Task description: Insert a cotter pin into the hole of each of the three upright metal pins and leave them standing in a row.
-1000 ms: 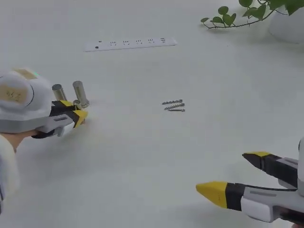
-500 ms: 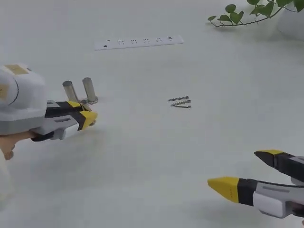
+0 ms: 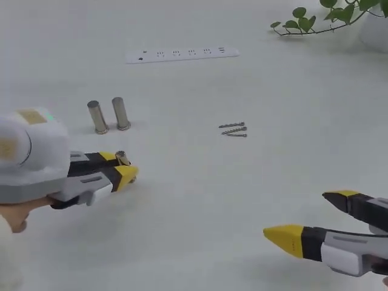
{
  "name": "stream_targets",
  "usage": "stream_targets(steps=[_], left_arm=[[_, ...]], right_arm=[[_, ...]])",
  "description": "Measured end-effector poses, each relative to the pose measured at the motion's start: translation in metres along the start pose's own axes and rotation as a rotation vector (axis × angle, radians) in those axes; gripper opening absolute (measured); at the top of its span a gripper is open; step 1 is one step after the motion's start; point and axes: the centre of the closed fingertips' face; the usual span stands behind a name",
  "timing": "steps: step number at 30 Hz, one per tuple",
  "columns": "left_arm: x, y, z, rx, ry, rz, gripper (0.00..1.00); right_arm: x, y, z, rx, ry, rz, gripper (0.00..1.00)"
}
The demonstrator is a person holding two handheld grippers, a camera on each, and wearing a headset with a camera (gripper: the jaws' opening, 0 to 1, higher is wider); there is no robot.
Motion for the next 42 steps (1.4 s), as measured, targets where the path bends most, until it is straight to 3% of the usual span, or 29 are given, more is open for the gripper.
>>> stream_targets(steps=[8, 18, 42], left_arm=[[0.004, 0.016, 0.006, 0.065, -0.017, 0.026, 0.07], [0.011, 0.020, 0.015, 0.089, -0.036, 0.033, 0.07], [0.008, 0.020, 0.012, 0.028, 0.004, 0.031, 0.09]], right_arm=[[0.000, -0.001, 0.001, 0.002, -0.011, -0.004, 0.86], [-0.001, 0.001, -0.001, -0.006, -0.016, -0.002, 0.86], [-0.003, -0.006, -0.007, -0.036, -0.013, -0.010, 0.86]])
Point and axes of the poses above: the centre of the closed fingertips' face, and the gripper's own axes: x roughly forward along the fingers, y roughly to its right, z roughly out of its underside, and after that the axes turned 13 degrees about -y, right-handed
